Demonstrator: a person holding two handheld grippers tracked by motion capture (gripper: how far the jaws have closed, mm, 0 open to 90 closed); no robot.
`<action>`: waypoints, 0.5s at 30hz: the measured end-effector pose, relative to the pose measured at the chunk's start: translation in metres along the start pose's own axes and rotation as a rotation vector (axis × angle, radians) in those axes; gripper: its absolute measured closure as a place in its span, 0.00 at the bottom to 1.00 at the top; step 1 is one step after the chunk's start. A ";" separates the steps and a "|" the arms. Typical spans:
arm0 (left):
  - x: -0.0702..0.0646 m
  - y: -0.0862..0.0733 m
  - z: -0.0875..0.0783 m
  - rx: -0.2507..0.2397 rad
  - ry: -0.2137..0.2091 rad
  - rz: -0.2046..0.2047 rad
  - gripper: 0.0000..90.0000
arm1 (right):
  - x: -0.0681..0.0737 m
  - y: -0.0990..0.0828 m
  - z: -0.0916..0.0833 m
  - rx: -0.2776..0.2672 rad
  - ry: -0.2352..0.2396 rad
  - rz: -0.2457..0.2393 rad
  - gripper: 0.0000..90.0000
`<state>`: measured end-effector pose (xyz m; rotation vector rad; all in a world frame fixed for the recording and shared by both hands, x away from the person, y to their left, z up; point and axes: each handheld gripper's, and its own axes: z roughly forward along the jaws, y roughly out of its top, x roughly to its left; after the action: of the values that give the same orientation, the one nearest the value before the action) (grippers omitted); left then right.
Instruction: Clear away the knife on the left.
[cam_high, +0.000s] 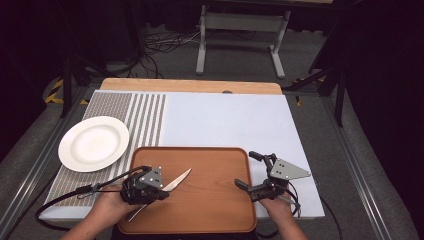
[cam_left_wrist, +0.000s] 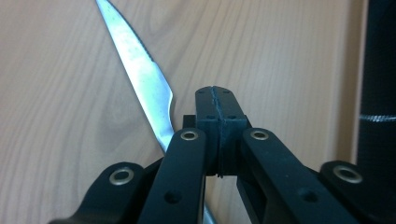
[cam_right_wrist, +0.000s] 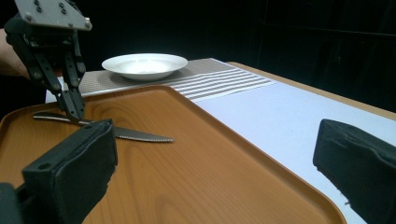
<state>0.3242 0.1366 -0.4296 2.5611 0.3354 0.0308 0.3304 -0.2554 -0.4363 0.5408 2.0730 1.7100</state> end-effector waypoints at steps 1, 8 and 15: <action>0.000 0.000 0.002 0.009 0.002 0.000 1.00 | 0.000 0.000 0.000 0.000 0.000 0.000 0.00; 0.001 -0.001 0.007 0.045 0.017 0.005 1.00 | 0.000 0.000 0.000 0.001 -0.001 -0.001 0.00; 0.003 -0.002 0.011 0.081 0.018 0.002 1.00 | 0.000 0.000 0.000 0.000 -0.001 0.000 0.00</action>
<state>0.3272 0.1328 -0.4398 2.6429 0.3477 0.0418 0.3305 -0.2554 -0.4364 0.5417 2.0727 1.7090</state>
